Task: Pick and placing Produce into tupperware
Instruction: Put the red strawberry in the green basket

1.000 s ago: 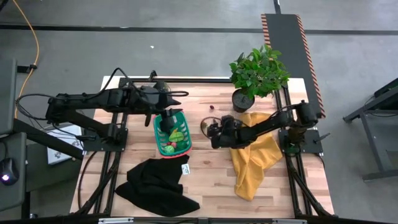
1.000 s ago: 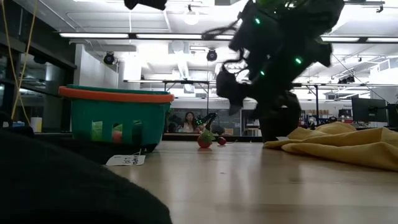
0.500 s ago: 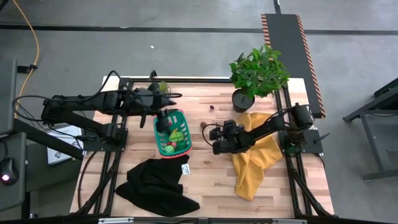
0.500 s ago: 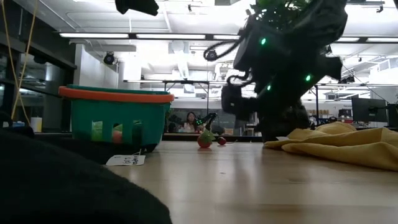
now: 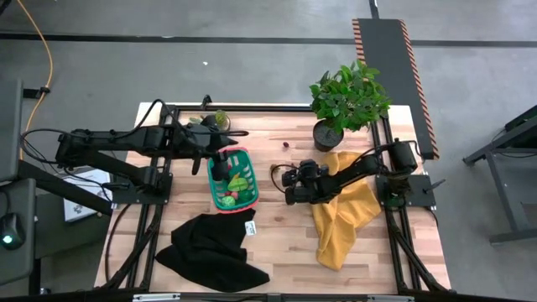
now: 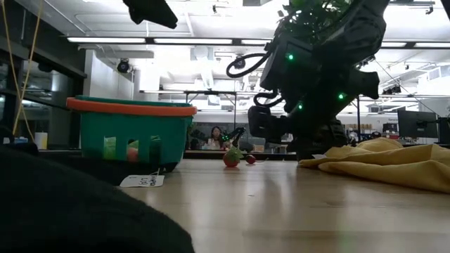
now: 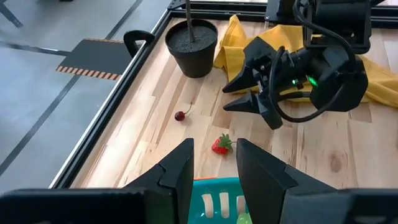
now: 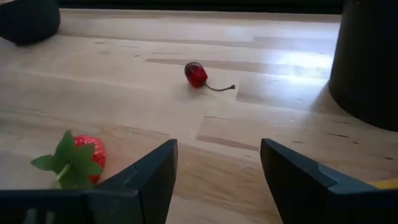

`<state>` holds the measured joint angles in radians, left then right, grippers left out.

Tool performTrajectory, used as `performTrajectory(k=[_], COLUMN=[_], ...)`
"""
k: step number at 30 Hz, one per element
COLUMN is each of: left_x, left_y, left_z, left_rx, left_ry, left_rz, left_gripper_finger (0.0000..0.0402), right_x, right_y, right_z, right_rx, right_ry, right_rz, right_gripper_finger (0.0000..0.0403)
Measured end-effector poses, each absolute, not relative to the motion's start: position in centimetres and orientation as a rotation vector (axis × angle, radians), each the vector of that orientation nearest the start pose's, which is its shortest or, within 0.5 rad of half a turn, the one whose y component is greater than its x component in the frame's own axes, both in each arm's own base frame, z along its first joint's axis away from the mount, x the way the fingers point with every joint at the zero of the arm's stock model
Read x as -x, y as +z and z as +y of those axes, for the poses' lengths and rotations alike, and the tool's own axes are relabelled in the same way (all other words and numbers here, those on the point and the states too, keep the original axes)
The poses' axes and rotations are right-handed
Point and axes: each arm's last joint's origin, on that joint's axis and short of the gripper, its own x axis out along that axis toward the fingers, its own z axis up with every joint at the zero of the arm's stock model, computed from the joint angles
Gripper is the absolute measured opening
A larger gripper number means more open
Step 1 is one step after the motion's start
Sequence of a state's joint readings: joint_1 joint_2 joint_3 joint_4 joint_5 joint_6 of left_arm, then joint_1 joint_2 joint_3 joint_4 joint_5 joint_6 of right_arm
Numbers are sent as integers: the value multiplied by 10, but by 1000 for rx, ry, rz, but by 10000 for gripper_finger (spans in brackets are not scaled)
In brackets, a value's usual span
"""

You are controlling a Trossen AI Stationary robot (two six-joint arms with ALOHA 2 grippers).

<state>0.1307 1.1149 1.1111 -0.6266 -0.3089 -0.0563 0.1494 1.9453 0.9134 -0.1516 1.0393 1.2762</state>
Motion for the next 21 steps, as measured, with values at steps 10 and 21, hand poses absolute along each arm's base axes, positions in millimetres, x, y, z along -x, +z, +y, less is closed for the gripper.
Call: performTrajectory(k=[10,21], left_x=[-223,-223], left_y=[335,335], left_z=[38,38], left_rx=[-5,-5], left_ry=[442,442], left_rz=[647,648], left_gripper_finger=[111,111], right_x=[-339,-352], right_y=[100,111], right_z=[46,76], right_rx=[-444,-503], right_ry=[-1017,-737], right_rz=[346,349], right_gripper_finger=[220,220])
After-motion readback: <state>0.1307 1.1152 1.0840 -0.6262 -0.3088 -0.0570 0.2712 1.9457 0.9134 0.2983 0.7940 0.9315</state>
